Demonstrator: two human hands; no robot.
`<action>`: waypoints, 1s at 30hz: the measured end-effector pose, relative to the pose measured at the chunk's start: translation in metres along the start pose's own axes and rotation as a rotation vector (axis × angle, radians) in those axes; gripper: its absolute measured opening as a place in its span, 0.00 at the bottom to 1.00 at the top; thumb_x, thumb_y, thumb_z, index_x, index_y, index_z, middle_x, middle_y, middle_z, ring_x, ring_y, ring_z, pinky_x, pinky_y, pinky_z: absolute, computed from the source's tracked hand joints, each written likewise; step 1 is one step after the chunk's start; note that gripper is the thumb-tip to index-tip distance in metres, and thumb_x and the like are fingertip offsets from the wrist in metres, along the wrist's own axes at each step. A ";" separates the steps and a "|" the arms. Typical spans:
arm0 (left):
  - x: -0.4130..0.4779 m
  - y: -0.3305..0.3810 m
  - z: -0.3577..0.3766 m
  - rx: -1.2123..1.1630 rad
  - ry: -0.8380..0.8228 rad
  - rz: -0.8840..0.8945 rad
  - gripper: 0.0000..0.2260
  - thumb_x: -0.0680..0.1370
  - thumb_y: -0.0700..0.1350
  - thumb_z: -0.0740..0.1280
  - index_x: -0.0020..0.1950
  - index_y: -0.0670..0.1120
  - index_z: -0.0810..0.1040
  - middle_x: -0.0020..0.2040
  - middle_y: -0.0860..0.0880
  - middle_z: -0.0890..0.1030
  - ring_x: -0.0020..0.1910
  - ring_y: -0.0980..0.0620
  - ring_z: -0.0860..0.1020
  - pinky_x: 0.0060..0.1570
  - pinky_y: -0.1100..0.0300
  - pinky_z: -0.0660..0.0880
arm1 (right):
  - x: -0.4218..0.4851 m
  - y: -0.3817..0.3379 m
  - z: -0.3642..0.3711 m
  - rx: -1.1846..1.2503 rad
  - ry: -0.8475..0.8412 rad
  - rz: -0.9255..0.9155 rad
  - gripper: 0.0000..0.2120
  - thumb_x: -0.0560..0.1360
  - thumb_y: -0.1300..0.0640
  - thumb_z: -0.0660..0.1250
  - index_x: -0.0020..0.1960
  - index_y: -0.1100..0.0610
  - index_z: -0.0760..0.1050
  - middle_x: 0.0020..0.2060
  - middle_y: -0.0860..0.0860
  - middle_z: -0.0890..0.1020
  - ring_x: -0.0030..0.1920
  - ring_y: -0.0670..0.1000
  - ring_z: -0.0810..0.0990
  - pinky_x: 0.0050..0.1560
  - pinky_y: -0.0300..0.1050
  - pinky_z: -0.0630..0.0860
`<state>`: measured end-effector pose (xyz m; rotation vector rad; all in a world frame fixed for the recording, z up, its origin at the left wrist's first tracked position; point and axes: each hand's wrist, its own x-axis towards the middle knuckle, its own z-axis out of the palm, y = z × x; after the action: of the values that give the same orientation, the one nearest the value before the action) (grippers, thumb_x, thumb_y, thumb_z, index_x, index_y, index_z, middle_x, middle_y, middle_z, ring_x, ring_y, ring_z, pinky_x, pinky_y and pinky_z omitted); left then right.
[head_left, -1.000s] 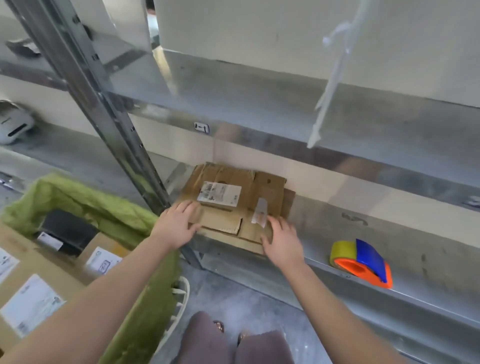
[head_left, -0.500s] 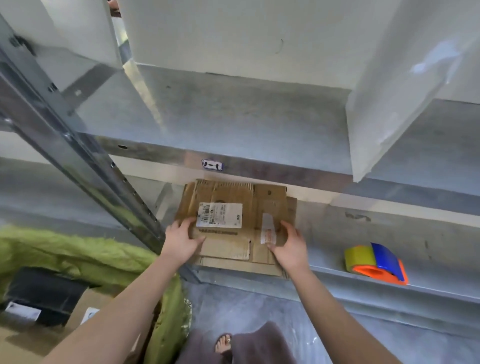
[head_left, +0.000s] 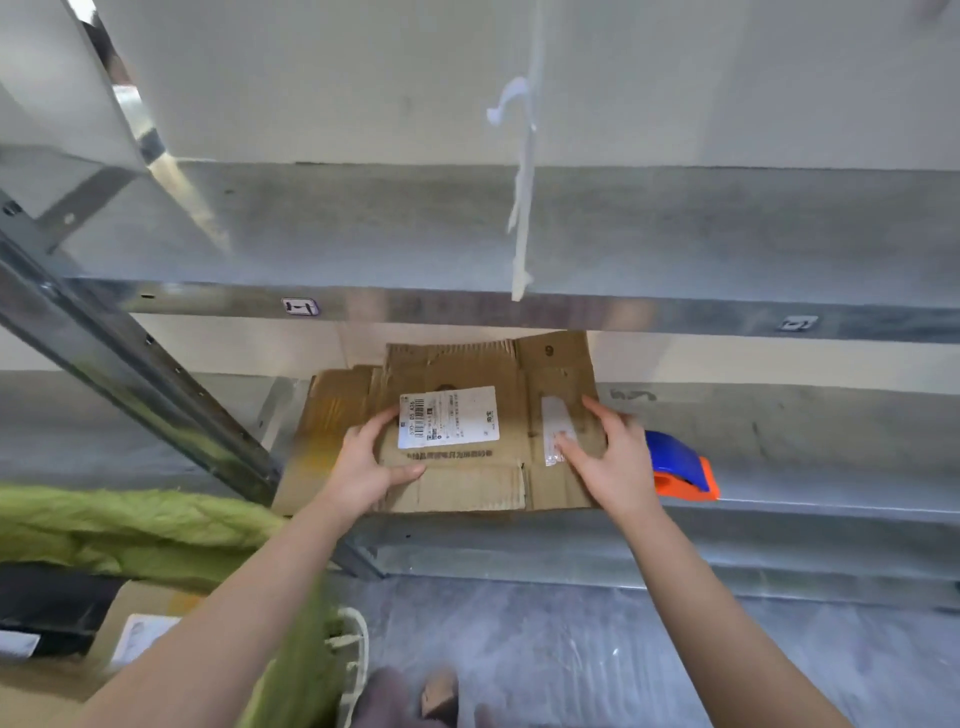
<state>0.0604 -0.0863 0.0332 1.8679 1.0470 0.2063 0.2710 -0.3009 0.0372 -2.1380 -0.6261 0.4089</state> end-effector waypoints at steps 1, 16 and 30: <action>-0.007 0.010 0.016 -0.001 -0.004 0.022 0.39 0.67 0.43 0.78 0.73 0.59 0.64 0.69 0.47 0.65 0.69 0.48 0.65 0.72 0.48 0.60 | -0.005 0.008 -0.016 -0.006 0.034 -0.013 0.31 0.72 0.49 0.74 0.72 0.47 0.68 0.65 0.54 0.70 0.65 0.52 0.71 0.61 0.34 0.60; -0.098 0.155 0.280 -0.077 -0.050 0.222 0.42 0.68 0.43 0.78 0.76 0.54 0.59 0.68 0.54 0.63 0.66 0.59 0.64 0.70 0.59 0.59 | -0.058 0.203 -0.261 -0.081 0.189 0.101 0.36 0.73 0.53 0.74 0.76 0.48 0.60 0.68 0.52 0.69 0.66 0.52 0.71 0.59 0.45 0.69; 0.003 0.242 0.416 -0.186 -0.120 0.136 0.17 0.76 0.43 0.68 0.58 0.50 0.63 0.53 0.51 0.77 0.53 0.47 0.78 0.55 0.48 0.76 | 0.060 0.298 -0.368 0.084 0.305 0.217 0.38 0.68 0.64 0.77 0.73 0.53 0.64 0.64 0.51 0.75 0.59 0.49 0.74 0.60 0.47 0.73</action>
<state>0.4237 -0.4000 0.0036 1.7605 0.7931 0.2591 0.5874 -0.6576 0.0082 -2.1372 -0.2020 0.2134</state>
